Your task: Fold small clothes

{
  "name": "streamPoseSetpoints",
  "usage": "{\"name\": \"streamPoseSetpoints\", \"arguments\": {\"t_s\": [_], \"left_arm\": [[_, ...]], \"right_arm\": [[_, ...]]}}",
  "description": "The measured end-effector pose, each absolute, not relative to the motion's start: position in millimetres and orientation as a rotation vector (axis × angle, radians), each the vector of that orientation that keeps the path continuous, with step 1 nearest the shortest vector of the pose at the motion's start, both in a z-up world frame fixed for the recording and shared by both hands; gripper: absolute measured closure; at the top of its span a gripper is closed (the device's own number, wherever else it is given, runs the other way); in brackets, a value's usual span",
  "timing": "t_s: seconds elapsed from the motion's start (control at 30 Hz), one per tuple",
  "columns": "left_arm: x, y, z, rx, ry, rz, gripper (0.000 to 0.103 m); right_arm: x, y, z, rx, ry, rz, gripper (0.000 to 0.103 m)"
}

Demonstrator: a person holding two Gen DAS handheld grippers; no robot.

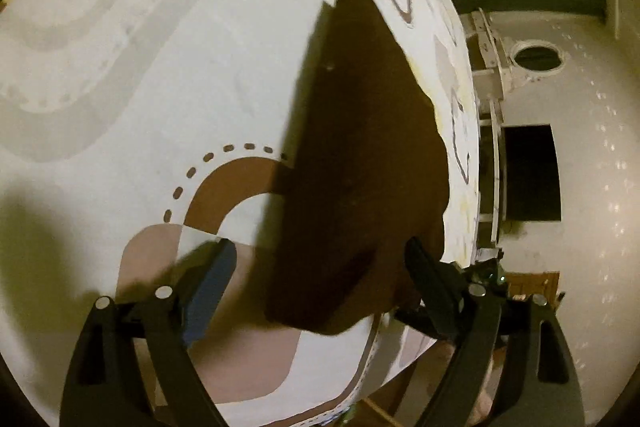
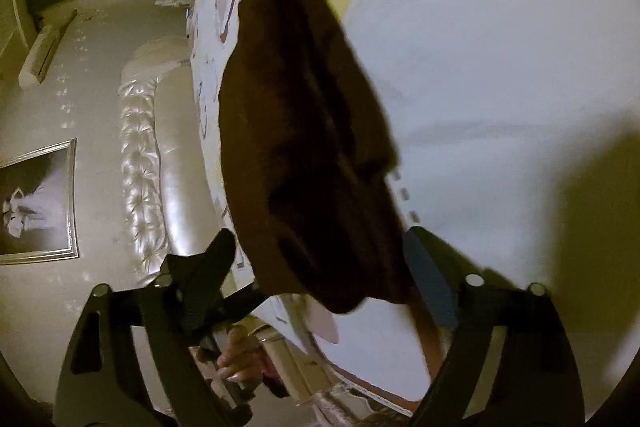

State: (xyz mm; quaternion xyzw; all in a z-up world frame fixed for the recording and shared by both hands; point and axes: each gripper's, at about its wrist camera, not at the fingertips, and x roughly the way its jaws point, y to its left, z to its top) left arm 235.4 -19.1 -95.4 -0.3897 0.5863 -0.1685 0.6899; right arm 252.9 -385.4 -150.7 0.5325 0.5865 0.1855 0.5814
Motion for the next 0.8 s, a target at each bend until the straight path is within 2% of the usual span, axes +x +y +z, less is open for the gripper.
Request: {"name": "streamPoseSetpoints", "arguments": {"t_s": [0.17,0.27,0.3,0.33,0.37,0.4,0.43,0.53,0.8], "left_arm": [[254.5,-32.4,-108.3,-0.899,1.343,-0.404,0.019],[259.9,-31.8,-111.8,-0.920,1.333,-0.407,0.019],[259.0,-29.8,-110.4,-0.929,1.330,-0.413,0.019],[260.2,-30.1,-111.2,-0.932,1.332,-0.416,0.022],[259.5,-28.4,-111.0,-0.922,1.335,-0.408,0.048],[260.5,-29.7,-112.0,-0.897,1.350,-0.417,0.060],[260.3,-31.4,-112.2,-0.881,1.359,-0.414,0.062],[262.5,-32.5,-106.1,-0.811,1.354,-0.411,0.069],[250.1,-25.3,-90.2,-0.770,1.321,-0.396,0.072]], "right_arm": [[261.7,-370.4,-157.1,1.255,1.361,0.449,0.023],[266.5,-364.7,-160.1,1.251,1.370,0.453,0.040],[268.1,-363.0,-162.7,1.253,1.381,0.455,0.051],[268.3,-361.8,-164.9,1.256,1.392,0.456,0.059],[267.9,-361.1,-166.0,1.257,1.398,0.456,0.062],[268.8,-359.1,-166.4,1.249,1.402,0.457,0.070],[267.7,-358.7,-166.4,1.237,1.407,0.459,0.079],[268.4,-355.9,-162.7,1.207,1.403,0.453,0.083],[265.5,-347.8,-147.0,1.167,1.392,0.482,0.086]]}}
